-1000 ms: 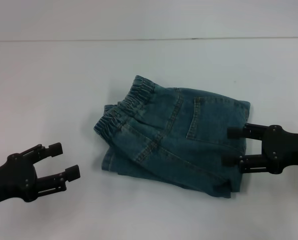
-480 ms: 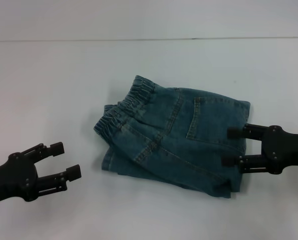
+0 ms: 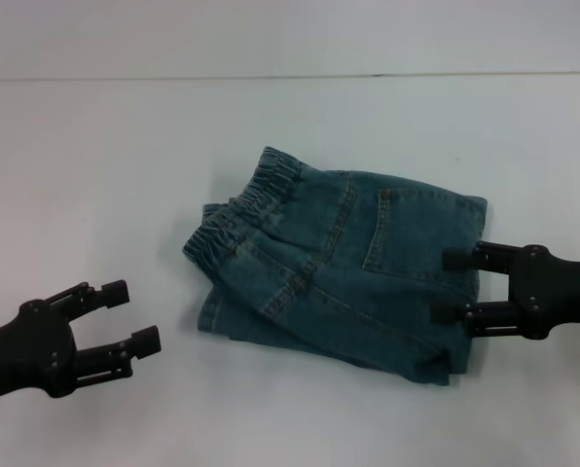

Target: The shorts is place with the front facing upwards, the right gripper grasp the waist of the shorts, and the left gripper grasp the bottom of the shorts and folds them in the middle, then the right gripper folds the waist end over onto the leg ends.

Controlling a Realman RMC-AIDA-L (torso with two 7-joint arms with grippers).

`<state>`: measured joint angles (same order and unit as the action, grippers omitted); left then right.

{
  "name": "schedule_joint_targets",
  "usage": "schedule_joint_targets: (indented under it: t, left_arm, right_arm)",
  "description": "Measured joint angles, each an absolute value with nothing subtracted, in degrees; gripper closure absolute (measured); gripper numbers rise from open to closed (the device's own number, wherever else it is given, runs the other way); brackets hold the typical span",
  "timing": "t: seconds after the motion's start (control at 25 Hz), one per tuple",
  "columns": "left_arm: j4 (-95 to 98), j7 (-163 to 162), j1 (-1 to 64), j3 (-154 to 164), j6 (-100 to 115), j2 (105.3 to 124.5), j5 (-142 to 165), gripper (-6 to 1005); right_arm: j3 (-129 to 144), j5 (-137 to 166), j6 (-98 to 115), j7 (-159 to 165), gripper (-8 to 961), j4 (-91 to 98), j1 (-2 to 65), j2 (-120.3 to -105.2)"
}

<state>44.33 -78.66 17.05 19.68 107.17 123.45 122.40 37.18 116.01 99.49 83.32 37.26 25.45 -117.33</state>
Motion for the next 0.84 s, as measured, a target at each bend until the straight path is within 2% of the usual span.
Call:
schedule_joint_targets:
  t: [0.84]
  left_arm:
    - [44.3,-78.7,17.0,19.8,107.6,123.40,122.5,65]
  right_arm:
    - [36.7,116.0,99.4,83.2,6,37.2,25.1,-117.33]
